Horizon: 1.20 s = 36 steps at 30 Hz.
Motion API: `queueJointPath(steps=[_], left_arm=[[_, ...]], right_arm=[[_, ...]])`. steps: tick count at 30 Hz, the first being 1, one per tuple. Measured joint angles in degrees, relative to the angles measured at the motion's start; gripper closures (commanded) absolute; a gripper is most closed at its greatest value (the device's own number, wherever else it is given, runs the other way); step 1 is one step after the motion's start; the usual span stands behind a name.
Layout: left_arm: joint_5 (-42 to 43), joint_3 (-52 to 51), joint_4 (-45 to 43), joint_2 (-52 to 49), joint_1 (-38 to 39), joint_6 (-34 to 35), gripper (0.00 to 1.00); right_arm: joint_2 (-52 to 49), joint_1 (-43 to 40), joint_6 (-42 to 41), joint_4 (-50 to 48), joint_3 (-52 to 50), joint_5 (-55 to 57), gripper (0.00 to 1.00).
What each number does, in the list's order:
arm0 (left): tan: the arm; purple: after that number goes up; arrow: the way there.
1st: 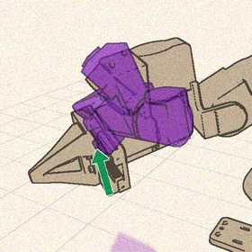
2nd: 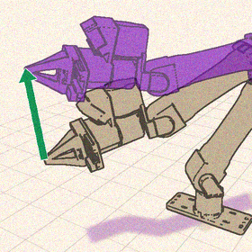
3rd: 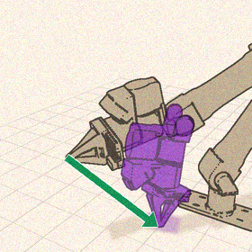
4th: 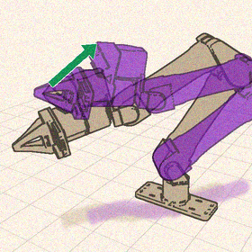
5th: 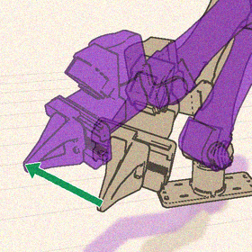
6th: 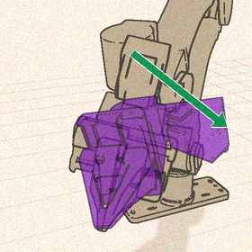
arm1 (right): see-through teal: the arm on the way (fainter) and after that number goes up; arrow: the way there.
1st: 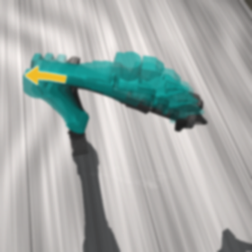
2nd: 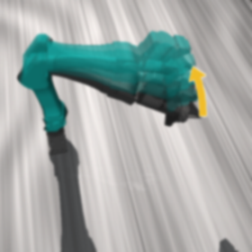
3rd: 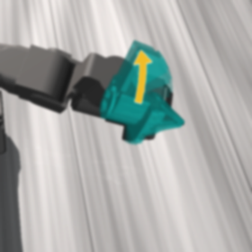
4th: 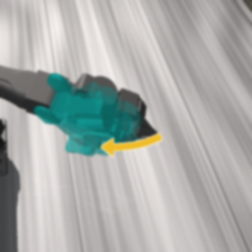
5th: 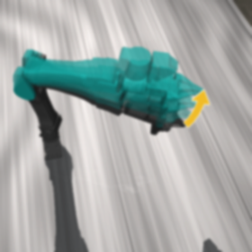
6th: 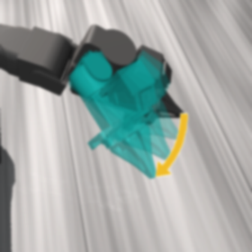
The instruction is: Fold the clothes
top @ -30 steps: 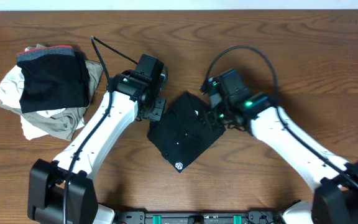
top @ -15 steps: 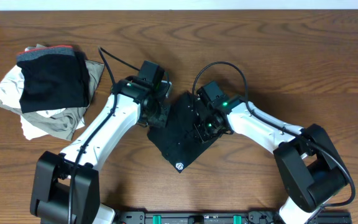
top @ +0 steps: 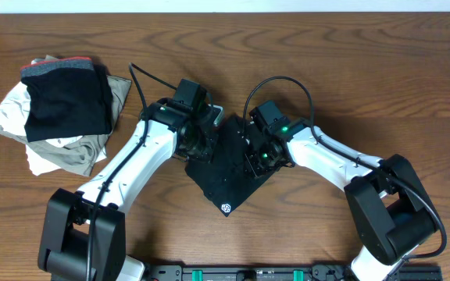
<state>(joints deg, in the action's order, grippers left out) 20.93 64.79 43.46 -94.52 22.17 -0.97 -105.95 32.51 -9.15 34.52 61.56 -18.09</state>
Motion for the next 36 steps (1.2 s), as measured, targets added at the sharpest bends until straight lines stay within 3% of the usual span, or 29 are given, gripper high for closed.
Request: queueJointPath(steps=[12, 19, 24, 29, 36], left_arm=[[-0.5, -8.1, -11.9, -3.8, 0.0, -0.3, 0.85], [-1.6, -7.5, -17.9, -8.2, -0.3, 1.6, 0.85], [-1.6, -6.8, -15.8, -8.6, -0.3, 3.3, 0.85], [-1.2, -5.7, -8.4, -8.9, -0.3, 6.3, 0.90], [5.9, -6.4, -2.6, -9.6, -0.6, 8.5, 0.94]], right_arm=[[0.0, 0.0, 0.0, 0.1, 0.0, 0.0, 0.64], [0.0, 0.0, 0.0, 0.0, 0.0, 0.0, 0.63], [0.0, 0.0, 0.0, -0.2, 0.0, 0.2, 0.62], [-0.1, -0.8, 0.0, -2.2, 0.1, 1.9, 0.61], [-0.6, -4.3, 0.0, -8.2, 0.2, 4.8, 0.57]])
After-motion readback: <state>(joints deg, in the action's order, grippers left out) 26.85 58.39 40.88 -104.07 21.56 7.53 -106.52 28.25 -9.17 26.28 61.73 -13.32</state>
